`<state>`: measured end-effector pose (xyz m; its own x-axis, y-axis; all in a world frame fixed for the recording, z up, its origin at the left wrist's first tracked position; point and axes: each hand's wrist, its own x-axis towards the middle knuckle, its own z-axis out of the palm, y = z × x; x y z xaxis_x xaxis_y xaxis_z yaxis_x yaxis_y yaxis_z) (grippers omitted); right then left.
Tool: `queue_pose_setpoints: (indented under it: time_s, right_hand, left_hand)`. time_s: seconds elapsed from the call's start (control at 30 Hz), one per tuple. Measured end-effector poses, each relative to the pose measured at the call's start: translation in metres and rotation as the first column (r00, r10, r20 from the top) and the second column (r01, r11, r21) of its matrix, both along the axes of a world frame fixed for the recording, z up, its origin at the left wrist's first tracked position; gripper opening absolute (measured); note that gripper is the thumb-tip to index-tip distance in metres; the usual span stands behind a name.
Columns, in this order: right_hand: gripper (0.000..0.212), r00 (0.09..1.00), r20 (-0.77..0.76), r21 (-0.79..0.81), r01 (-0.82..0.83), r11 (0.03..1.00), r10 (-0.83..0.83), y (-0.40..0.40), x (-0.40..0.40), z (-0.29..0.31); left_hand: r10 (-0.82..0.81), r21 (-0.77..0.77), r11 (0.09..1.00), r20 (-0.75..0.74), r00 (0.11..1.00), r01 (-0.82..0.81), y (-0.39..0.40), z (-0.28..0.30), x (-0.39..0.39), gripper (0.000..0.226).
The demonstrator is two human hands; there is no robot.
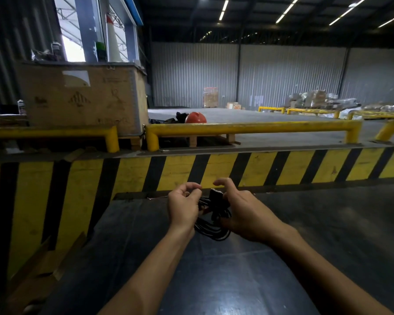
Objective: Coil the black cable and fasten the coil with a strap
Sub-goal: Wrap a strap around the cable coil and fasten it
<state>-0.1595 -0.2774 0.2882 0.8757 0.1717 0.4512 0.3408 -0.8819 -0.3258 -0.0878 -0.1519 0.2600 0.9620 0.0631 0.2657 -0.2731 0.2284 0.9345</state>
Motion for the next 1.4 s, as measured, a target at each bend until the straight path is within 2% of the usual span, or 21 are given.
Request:
queue_pose_setpoints:
  time_s: [0.13,0.27,0.33,0.4,0.47,0.6,0.67,0.77,0.87,0.93,1.0,1.07,1.17,1.27,1.33,1.4]
  right_hand:
    - [0.058,0.984,0.176,-0.022,0.037,0.999,-0.033,0.003,0.003,-0.016]
    - [0.041,0.993,0.097,0.090,0.059,0.994,-0.067,-0.003,0.006,-0.015]
    - [0.026,0.997,0.050,0.153,0.047,0.987,-0.055,-0.008,0.007,-0.011]
    - [0.011,0.997,0.060,0.144,0.036,0.989,-0.045,-0.013,0.008,-0.010]
    - [0.009,0.994,0.100,0.124,0.032,0.992,-0.045,-0.013,0.007,-0.012]
    - [0.016,0.936,0.343,-0.110,0.125,0.986,-0.080,-0.014,0.008,-0.023]
    - [0.019,0.910,0.407,-0.196,0.170,0.966,-0.078,-0.015,0.008,-0.028]
    - [0.019,0.924,0.378,-0.296,0.177,0.939,-0.055,-0.014,0.009,-0.042]
    - [0.019,0.947,0.316,-0.318,0.166,0.933,-0.061,-0.015,0.008,-0.058]
    - [0.019,0.957,0.279,-0.263,0.161,0.951,-0.085,-0.016,0.008,-0.066]
    - [0.020,0.966,0.232,-0.126,0.148,0.981,-0.116,-0.018,0.007,-0.072]
    - [0.021,0.965,0.189,0.042,0.175,0.984,-0.180,-0.022,0.005,-0.079]
    - [0.019,0.955,0.138,0.242,0.223,0.944,-0.261,-0.031,0.002,-0.097]
    - [0.020,0.940,0.114,0.381,0.259,0.888,-0.323,-0.037,-0.004,-0.122]
    - [0.023,0.932,0.071,0.396,0.300,0.868,-0.355,-0.036,-0.010,-0.140]
    - [0.023,0.943,0.012,0.416,0.297,0.860,-0.332,-0.035,-0.016,-0.159]
  left_hand:
    - [0.008,0.010,1.000,-0.029,1.000,-0.008,0.000,-0.001,0.001,0.016]
    - [-0.007,0.037,0.999,-0.003,1.000,0.007,0.001,-0.003,0.002,0.021]
    - [-0.028,0.054,0.998,0.029,0.999,0.026,0.001,-0.005,0.001,0.028]
    - [-0.041,0.086,0.996,0.052,0.998,0.036,-0.001,-0.007,-0.001,0.030]
    - [-0.059,0.085,0.995,0.033,0.998,0.056,-0.001,-0.010,-0.001,0.024]
    - [-0.129,0.027,0.991,-0.096,0.987,0.132,-0.003,-0.013,-0.001,0.014]
    - [-0.148,-0.005,0.989,-0.181,0.972,0.150,-0.005,-0.015,-0.001,0.011]
    - [-0.142,0.002,0.989,-0.274,0.951,0.148,-0.009,-0.023,0.001,0.010]
    - [-0.100,0.084,0.987,-0.325,0.940,0.134,-0.012,-0.034,0.003,0.007]
    - [-0.104,0.132,0.978,-0.358,0.928,0.161,-0.012,-0.039,0.002,0.007]
    - [-0.138,0.122,0.971,-0.411,0.901,0.205,-0.010,-0.042,0.001,0.021]
    - [-0.246,0.032,0.956,-0.454,0.856,0.292,-0.006,-0.043,0.000,0.034]
    - [-0.429,-0.144,0.901,-0.433,0.792,0.410,-0.001,-0.057,-0.008,0.042]
    - [-0.508,-0.221,0.859,-0.479,0.716,0.462,-0.003,-0.092,-0.024,0.033]
    - [-0.501,-0.209,0.857,-0.557,0.663,0.471,-0.006,-0.117,-0.033,0.019]
    - [-0.450,-0.167,0.878,-0.610,0.653,0.449,-0.006,-0.136,-0.039,0.007]
